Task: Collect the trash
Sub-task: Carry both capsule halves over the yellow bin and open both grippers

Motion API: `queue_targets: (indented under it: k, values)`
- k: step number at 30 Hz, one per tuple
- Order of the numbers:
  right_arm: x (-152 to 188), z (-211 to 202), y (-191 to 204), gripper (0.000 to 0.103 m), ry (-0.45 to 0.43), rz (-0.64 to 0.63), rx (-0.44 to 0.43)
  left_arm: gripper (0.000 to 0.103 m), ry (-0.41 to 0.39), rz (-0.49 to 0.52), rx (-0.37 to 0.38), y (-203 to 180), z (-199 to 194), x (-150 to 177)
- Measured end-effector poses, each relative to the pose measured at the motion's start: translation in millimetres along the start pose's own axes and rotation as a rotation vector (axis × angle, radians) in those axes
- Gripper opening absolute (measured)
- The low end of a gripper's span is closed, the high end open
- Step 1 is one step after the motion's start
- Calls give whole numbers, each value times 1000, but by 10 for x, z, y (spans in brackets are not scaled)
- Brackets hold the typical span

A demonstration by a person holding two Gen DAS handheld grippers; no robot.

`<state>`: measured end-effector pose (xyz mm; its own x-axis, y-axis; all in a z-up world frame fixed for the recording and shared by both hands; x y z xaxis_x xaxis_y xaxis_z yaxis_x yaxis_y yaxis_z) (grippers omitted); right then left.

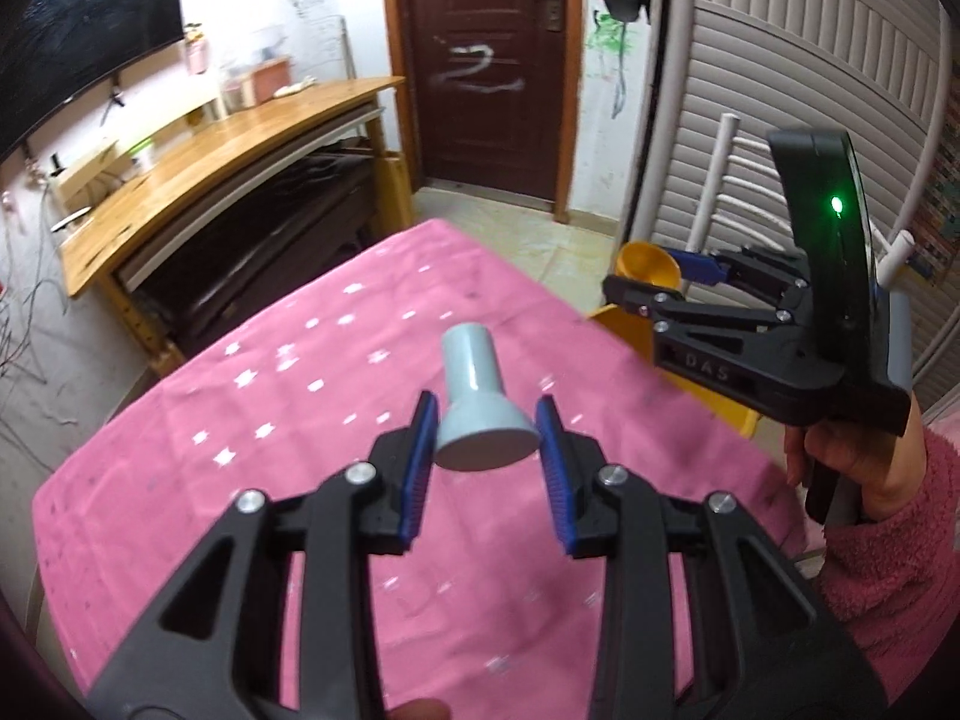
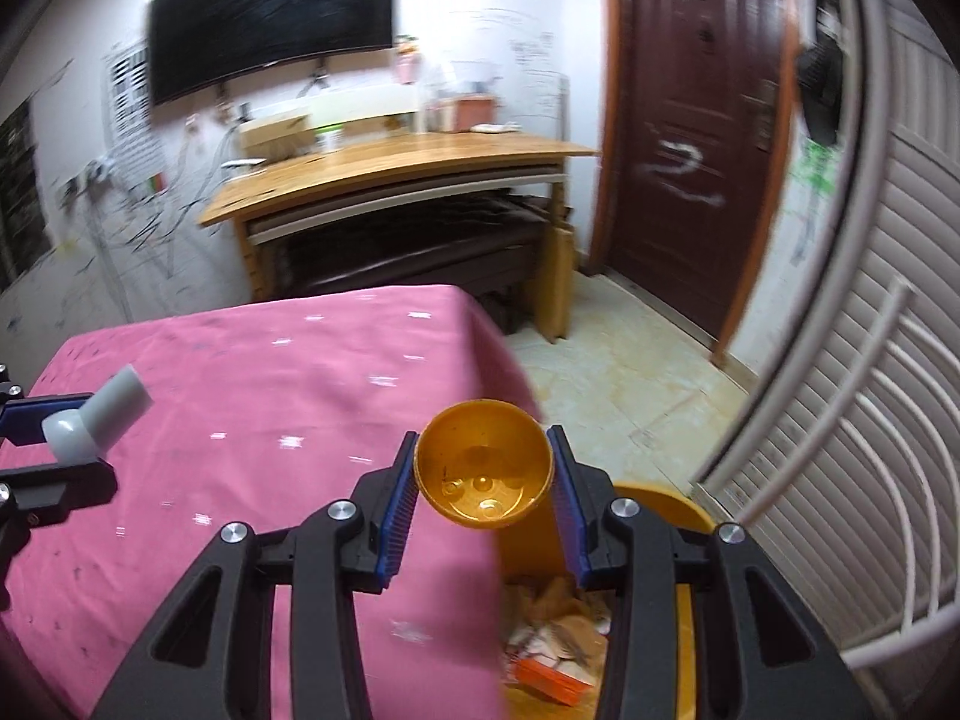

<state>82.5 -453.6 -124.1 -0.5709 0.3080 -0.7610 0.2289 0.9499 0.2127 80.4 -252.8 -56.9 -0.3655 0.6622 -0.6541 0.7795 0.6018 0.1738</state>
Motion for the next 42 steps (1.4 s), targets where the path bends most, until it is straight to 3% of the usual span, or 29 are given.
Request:
queue_targets:
  k: [6,10,16,19,21,30,33,38,42]
  values:
    - [80,17,-793,36,15,129,69,32,3,-4,57,-275,251,-331]
    - [214,113,-1071,36,53,180,81,32,10,-6,92,-482,420,-525]
    - [357,275,-1223,38,116,214,69,32,37,-21,147,-706,722,-760]
    - [371,302,-1289,48,128,232,69,32,52,-13,152,-811,849,-831]
    - [365,288,-1347,53,124,251,73,32,63,-20,170,-874,931,-882]
    - [317,151,-1711,55,76,341,106,32,102,-50,243,-1044,1152,-948]
    - [317,107,-1764,55,62,362,111,59,91,-46,241,-1095,1132,-967]
    - [300,83,-1661,55,52,340,87,62,69,-48,226,-1074,1036,-957]
    - [268,44,-1538,55,39,313,69,71,36,-61,200,-949,885,-881]
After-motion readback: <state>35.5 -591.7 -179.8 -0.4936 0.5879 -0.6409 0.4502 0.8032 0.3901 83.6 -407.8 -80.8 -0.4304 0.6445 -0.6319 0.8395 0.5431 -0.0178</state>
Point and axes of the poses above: each gripper's, at about its wrist camera, not at the fingertips, and z roughly the way its jaws point, y to its left, x to its underside, the point moved 6 cm from there along z, roughly the way its jaws point, and after that the axes turned 13 degrees about z, right-handed, at the moved point
